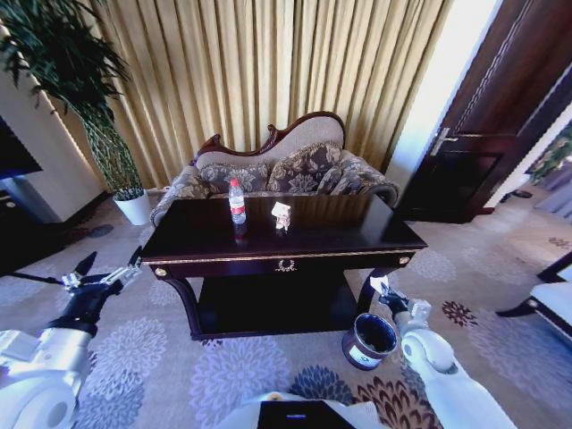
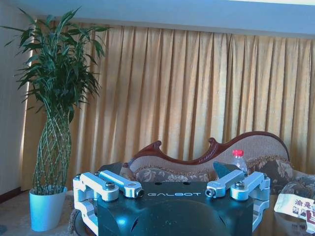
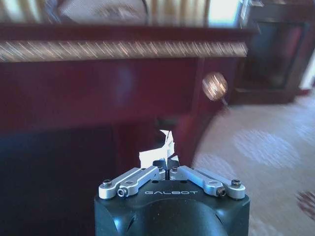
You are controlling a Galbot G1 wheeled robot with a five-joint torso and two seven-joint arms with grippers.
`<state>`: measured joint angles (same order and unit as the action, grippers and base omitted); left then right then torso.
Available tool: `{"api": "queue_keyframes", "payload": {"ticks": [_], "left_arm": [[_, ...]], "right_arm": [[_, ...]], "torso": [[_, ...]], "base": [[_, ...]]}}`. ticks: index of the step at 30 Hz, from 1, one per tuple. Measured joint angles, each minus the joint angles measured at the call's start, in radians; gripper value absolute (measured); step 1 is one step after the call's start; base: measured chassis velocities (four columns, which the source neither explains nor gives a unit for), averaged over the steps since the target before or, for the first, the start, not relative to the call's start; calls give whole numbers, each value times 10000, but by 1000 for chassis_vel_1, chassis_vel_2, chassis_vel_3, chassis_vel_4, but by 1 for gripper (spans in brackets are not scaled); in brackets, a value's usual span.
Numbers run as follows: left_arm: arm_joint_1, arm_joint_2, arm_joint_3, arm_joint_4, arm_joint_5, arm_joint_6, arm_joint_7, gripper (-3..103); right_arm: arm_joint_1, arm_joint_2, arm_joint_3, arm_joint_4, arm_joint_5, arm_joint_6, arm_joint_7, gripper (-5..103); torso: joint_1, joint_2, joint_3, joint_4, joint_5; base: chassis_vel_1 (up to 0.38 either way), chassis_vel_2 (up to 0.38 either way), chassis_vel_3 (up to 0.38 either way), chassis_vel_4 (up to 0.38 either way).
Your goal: Move to the front of the table and place the trash on the table into the trash bin.
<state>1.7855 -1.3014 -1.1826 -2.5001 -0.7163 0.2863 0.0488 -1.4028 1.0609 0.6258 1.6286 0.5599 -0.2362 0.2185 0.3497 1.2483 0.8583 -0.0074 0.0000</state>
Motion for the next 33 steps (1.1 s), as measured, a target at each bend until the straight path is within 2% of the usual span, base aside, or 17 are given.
{"api": "queue_keyframes", "payload": {"ticks": [8,11,16,18,19,22,24,27,28,31,33], "left_arm": [[14,15,11,0,6,0,0,100],[41,27,-27,0,2,-1,-2,100],[66,70,-152,0,-40,0,-4,100],[81,92,-176,0,-49,0,-6,100],[81,92,-176,0,-49,0,-6,100],[71,151,-173,0,-52,-1,-6,100],[48,160,-158,0,-52,0,-6,100],[7,170,-112,1,-52,7,-6,100],[7,170,-112,1,-52,7,-6,100],[5,170,-105,0,-53,15,-7,100],[7,170,-109,0,-54,16,-7,100]], "right_arm": [[1148,78,-308,-2733,-491,186,9,0],[1669,227,-433,-4007,-1167,472,12,0],[2017,413,-494,-4856,-1646,573,41,-3],[2065,458,-509,-4973,-1778,568,54,7],[2065,458,-509,-4973,-1778,568,54,7],[2077,470,-516,-4967,-1820,544,71,22],[2078,470,-516,-4951,-1820,539,76,22],[2070,441,-512,-4868,-1795,530,88,38],[2070,441,-512,-4868,-1795,530,88,38],[2052,421,-489,-4833,-1762,525,98,55],[2036,418,-478,-4794,-1751,523,102,55]], "torso": [[-1,1,-1,0,-1],[0,0,0,-1,0],[-1,0,-1,0,0],[-1,1,-1,-1,-1],[-1,1,-1,-1,-1],[-1,0,-1,0,-2],[-1,0,-1,-1,-2],[0,1,-1,-1,-2],[0,1,-1,-1,-2],[0,1,-1,-1,-2],[0,1,-1,-1,-2]], "base": [[0,0,0,0],[0,0,0,0],[0,0,0,0],[0,0,0,0],[0,0,0,0],[0,0,0,0],[0,0,0,0],[0,0,0,0],[0,0,0,0],[0,0,0,0],[0,0,0,0]]}}
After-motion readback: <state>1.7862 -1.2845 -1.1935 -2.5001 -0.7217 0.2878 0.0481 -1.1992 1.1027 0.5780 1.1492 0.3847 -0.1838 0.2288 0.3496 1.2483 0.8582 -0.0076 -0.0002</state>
